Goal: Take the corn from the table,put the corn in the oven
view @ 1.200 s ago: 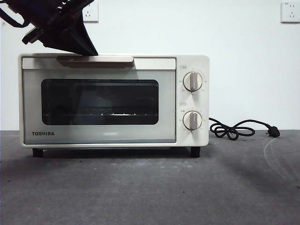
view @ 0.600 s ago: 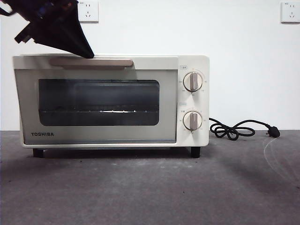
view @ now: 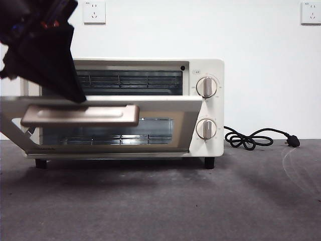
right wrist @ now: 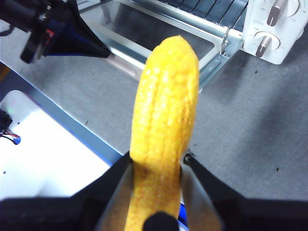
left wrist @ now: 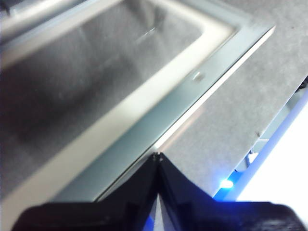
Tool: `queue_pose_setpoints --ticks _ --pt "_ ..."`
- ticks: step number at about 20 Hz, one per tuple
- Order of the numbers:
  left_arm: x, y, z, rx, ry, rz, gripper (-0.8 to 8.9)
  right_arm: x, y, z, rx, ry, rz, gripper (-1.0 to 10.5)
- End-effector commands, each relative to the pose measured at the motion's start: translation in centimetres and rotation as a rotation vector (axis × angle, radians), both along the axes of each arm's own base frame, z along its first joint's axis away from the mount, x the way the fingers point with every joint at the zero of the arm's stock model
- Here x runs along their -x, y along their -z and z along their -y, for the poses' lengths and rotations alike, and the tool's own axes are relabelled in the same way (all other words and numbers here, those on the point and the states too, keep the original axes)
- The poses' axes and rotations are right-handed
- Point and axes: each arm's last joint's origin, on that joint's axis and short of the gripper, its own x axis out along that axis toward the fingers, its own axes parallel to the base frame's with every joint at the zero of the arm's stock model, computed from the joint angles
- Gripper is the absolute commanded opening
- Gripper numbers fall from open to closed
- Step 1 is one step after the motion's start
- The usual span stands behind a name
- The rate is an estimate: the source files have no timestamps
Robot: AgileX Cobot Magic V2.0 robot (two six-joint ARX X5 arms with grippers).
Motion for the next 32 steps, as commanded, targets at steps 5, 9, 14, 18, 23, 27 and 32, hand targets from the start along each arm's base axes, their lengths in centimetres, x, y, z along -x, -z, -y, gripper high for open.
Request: queue_pose_setpoints --ticks 5,9,14,18,23,27,32 --pt "3.8 -3.7 -0.2 0.106 0.048 0.138 -0.05 -0.4 -0.7 -0.6 -0.063 -0.028 0.074 -0.1" --pt "6.6 -6.4 -2.0 0.195 0.022 0.261 -0.05 -1.6 -1.5 -2.3 -0.172 -0.113 0.182 -0.1" --pt "10.8 -9.3 -5.3 0.251 -0.139 0.485 -0.05 -3.2 -2.0 -5.6 -0.286 -0.277 0.329 -0.1" --pt "14.7 -10.4 -8.1 0.315 -0.230 0.638 -0.05 -4.0 -1.1 -9.7 -0.253 -0.382 0.509 -0.1" --pt "17.2 -9.8 -10.0 0.282 -0.285 0.657 -0.06 -4.6 1.9 -13.6 -0.034 -0.480 0.655 -0.1" --pt "18.2 -9.2 -10.7 0.214 -0.308 0.600 -0.06 -5.5 5.1 -16.4 0.141 -0.544 0.701 -0.1" --pt "19.0 -9.7 -11.3 0.198 -0.307 0.582 -0.05 -7.1 9.0 -18.9 0.347 -0.593 0.766 -0.1"
